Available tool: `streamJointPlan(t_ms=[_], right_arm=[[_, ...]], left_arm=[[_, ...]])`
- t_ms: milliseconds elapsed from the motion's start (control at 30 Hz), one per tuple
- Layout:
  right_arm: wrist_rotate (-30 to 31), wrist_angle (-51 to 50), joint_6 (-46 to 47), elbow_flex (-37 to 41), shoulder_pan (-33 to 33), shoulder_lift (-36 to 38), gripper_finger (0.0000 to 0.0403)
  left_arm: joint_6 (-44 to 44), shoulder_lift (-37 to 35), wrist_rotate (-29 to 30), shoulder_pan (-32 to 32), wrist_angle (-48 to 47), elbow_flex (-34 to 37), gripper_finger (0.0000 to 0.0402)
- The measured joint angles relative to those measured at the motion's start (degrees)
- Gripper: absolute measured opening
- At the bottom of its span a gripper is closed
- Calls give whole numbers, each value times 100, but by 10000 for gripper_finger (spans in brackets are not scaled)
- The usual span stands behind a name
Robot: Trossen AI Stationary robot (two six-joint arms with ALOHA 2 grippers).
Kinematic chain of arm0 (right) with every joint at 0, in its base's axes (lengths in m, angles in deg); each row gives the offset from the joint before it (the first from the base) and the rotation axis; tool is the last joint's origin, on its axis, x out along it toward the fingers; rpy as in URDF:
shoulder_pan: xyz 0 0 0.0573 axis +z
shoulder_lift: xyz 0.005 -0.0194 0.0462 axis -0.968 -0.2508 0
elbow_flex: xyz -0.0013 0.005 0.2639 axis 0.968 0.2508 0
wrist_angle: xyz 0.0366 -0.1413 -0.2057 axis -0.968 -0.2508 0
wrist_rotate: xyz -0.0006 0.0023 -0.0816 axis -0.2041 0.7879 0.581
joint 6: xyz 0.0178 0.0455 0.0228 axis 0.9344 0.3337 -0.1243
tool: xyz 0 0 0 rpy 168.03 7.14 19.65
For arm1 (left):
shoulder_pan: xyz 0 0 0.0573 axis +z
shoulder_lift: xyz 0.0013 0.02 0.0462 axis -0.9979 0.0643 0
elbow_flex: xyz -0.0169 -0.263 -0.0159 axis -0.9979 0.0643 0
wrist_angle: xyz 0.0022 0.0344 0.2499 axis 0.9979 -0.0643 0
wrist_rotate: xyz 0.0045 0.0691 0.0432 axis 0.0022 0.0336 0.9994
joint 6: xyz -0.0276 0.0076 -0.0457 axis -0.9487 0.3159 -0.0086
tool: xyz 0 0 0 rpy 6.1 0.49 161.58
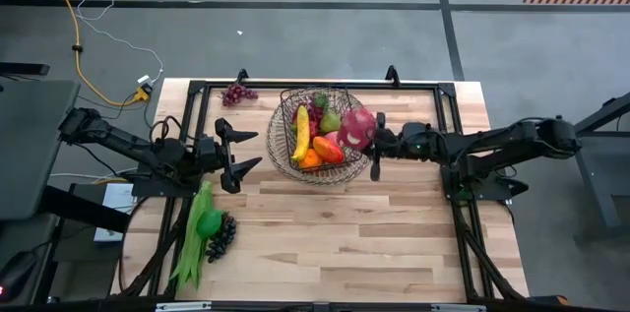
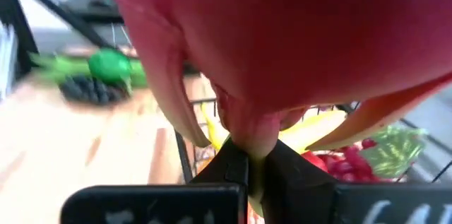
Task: Build produce basket
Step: Put the pink dragon fruit into the black wire basket
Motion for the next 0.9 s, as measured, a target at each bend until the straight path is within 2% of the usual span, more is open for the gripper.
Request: streamJointPlan(t_ms=[167, 267, 500, 667, 900], right_arm=[[820, -151, -1445, 0, 502, 0, 0], [1112, -237, -2226, 0, 820, -2, 0], [1166, -586, -3859, 0, 1443, -4, 0], [1162, -683, -4477, 0, 1755, -4, 0], [1164, -681, -4522, 0, 1848, -4, 1]], left_arm=[[-11, 0, 0, 0, -3, 0, 314], [-8, 0, -1, -2, -16, 0, 314], [-11, 0, -1, -1, -45, 0, 314], [-3, 0, -1, 0, -46, 0, 314], [-11, 0, -1, 0, -46, 0, 314]])
